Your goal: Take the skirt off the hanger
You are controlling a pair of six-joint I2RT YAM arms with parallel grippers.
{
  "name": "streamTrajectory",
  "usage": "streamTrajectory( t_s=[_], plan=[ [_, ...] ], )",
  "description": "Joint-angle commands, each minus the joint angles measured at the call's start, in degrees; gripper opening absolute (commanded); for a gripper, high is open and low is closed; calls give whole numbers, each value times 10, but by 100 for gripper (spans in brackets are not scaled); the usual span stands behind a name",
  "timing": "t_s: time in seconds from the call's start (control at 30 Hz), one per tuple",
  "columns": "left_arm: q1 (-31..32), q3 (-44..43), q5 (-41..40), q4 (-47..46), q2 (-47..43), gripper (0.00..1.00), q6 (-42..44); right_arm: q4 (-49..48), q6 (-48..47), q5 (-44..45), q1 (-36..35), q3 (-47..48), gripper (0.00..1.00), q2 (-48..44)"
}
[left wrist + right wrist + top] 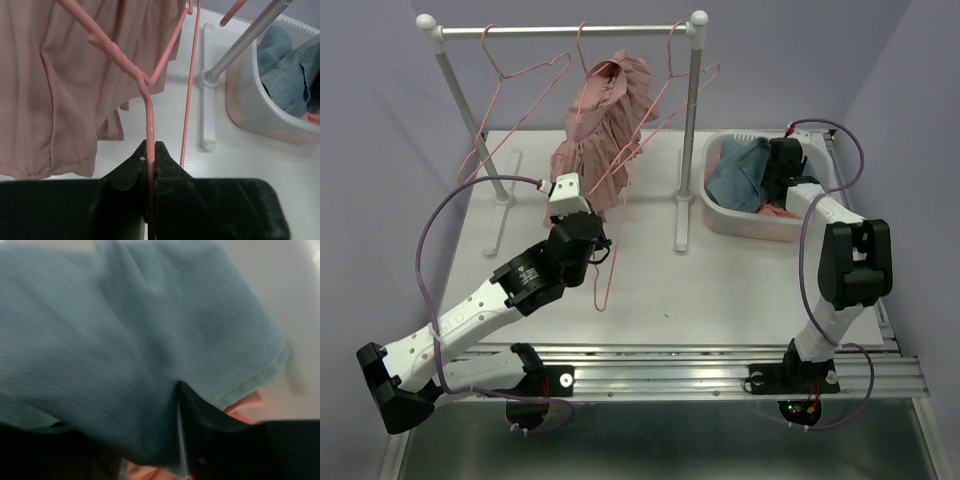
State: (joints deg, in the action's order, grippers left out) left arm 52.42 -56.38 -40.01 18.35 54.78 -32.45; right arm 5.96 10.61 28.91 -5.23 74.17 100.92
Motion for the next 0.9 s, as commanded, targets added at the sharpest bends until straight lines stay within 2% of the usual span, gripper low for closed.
streamTrajectory(
  t_s=[0.0, 0.03, 0.13, 0.33, 0.6, 0.87],
  plan=[
    [0, -48, -34, -9, 10, 0, 28, -3, 44, -60, 12, -15, 75, 9],
    [0, -50, -35, -5, 11, 0, 29, 1, 44, -62, 12, -14, 85, 3],
    [0, -53, -36, 4, 14, 0, 30, 23, 35, -79, 12, -3, 100, -31],
    [0, -51, -50, -2, 7, 0, 51, 92, 28, -142, 12, 25, 100, -140],
    [-2, -56, -18, -123, 0, 0, 210, 102, 27, -254, 12, -22, 100, -268],
    [-34, -141, -57, -154, 69, 0, 351, 112, 31, -265, 12, -46, 100, -360]
  ],
)
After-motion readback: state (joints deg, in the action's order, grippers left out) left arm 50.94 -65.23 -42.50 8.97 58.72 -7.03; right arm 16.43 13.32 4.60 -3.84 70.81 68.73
